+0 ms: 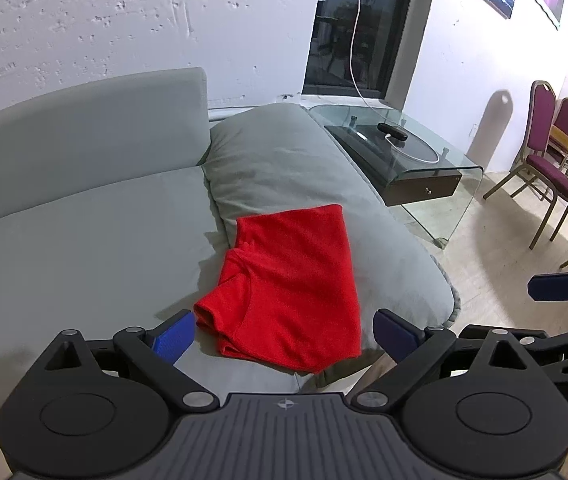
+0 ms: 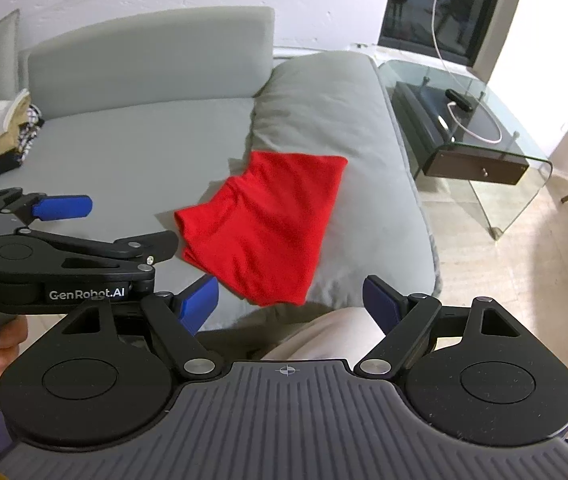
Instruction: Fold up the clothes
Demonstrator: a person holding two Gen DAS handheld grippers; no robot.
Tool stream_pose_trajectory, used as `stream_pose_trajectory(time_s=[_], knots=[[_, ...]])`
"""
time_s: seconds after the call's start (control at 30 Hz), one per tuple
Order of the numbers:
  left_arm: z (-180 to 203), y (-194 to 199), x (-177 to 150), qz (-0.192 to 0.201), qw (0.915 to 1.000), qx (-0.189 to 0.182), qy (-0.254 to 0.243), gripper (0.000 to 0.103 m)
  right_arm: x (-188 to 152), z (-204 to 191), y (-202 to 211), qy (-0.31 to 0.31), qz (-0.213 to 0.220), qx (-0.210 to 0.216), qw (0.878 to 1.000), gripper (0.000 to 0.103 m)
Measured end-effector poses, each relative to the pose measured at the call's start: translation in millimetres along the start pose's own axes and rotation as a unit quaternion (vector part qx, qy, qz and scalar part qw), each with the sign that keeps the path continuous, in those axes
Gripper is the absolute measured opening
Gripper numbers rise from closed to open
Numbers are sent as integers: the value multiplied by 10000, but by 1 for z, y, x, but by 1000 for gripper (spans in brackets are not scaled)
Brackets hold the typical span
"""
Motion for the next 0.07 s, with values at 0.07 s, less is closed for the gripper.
stream_pose_trajectory(time_s=[0.07], knots=[[-1, 0, -1, 6, 10000, 4, 9, 96, -1, 0, -1, -10, -9, 4, 10000, 84]])
Point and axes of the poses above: each gripper's, at about its wrist camera, not at the fingertips, and y roughly against the way its jaws point, z to its right, x to its top, the point moved 3 cm from there along -y, roughly the way its jaws point, and after that the axes turned 7 degrees about z, right-handed, at the moved point
